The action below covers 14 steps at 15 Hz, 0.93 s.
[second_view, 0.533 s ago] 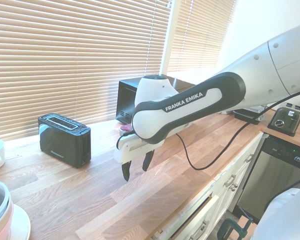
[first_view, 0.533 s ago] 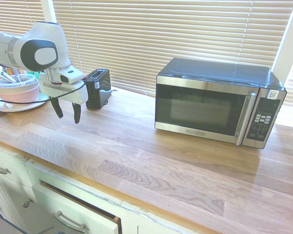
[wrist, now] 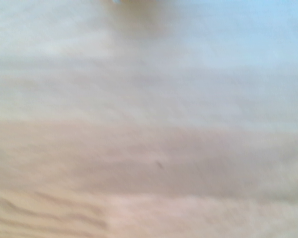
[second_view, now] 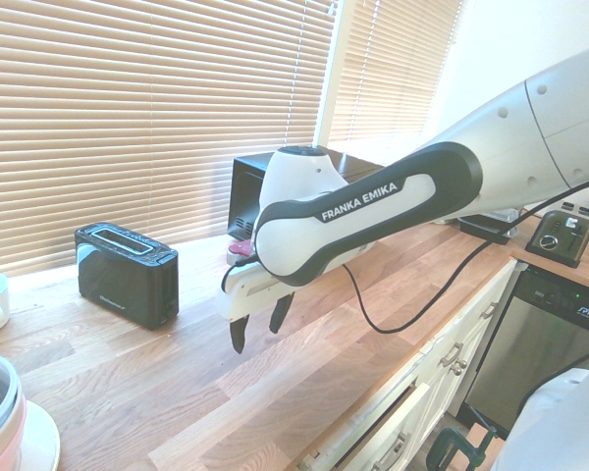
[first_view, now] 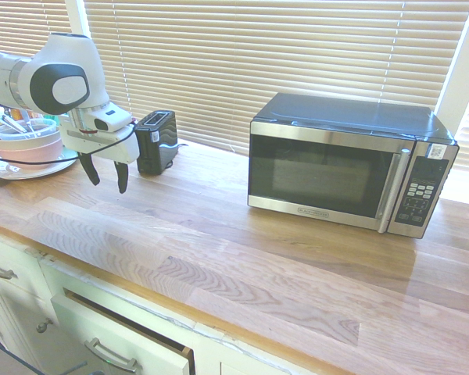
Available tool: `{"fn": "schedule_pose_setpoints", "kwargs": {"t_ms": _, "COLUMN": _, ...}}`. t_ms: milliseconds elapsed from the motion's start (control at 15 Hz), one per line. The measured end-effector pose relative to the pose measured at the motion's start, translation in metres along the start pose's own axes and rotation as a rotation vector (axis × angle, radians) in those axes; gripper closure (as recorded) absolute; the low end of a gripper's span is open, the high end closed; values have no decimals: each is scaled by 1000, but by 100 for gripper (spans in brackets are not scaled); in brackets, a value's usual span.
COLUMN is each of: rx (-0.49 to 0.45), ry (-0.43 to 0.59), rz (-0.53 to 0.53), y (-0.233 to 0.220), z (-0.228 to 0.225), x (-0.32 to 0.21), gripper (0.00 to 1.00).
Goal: Press the toaster
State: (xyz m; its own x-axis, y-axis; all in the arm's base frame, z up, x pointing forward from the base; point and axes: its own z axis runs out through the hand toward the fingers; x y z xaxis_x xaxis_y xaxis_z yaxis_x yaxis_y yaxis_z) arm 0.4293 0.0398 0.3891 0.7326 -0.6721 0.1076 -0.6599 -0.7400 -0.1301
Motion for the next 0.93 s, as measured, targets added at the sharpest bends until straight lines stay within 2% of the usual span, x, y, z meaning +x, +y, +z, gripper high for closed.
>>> {"fn": "schedule_pose_setpoints", "kwargs": {"t_ms": 267, "rx": 101, "ry": 111, "rz": -56, "y": -14, "z": -18, "x": 5, "gripper": 0}}
{"fn": "schedule_pose_setpoints", "kwargs": {"t_ms": 467, "rx": 110, "ry": 161, "rz": -85, "y": -28, "z": -23, "x": 7, "gripper": 0}}
{"fn": "schedule_pose_setpoints", "kwargs": {"t_ms": 867, "rx": 131, "ry": 215, "rz": -117, "y": -87, "z": -51, "x": 13, "gripper": 0}}
{"fn": "schedule_pose_setpoints", "kwargs": {"t_ms": 933, "rx": 138, "ry": 223, "rz": -116, "y": -94, "z": -56, "x": 12, "gripper": 100}}
